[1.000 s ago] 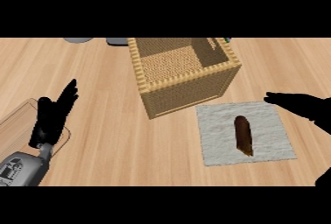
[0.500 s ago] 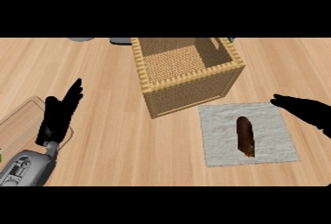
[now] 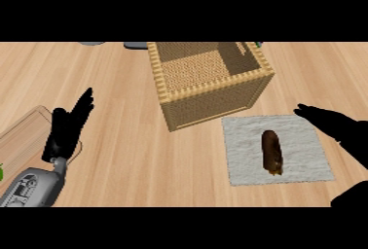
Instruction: Pick the sweet potato from the placemat and place it in the basket
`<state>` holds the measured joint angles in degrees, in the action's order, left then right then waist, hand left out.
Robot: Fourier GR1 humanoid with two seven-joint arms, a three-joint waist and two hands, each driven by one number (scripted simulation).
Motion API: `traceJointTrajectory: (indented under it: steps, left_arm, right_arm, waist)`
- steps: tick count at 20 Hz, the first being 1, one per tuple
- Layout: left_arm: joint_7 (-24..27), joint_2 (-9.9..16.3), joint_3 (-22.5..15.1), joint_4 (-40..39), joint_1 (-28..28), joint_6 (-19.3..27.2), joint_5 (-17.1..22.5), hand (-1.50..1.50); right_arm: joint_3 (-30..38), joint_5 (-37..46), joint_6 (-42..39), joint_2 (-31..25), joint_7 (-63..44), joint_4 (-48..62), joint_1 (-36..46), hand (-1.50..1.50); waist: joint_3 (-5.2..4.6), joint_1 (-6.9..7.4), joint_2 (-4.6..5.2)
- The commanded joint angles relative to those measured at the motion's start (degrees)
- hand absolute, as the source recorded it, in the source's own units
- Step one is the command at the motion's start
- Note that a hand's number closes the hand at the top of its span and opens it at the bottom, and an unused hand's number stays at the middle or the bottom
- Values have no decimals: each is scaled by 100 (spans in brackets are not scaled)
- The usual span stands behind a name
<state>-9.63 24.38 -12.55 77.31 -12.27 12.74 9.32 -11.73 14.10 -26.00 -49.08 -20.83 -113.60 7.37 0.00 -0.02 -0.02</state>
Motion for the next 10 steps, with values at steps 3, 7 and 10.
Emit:
traceJointTrajectory:
  steps: [3,7,10]
  left_arm:
    - [-459,-319,102,106,-354,56,-351,0]
    - [-188,-231,334,27,-63,-351,-287,0]
    - [-265,-364,511,-65,-241,-343,-572,0]
  right_arm:
    - [-66,573,-224,671,279,572,186,-150]
    - [-329,1361,99,1103,904,1316,93,-150]
    - [-56,1490,-232,1195,877,1020,-21,-150]
  waist:
    - [1,10,4]
    - [2,31,7]
    - [0,-5,0]
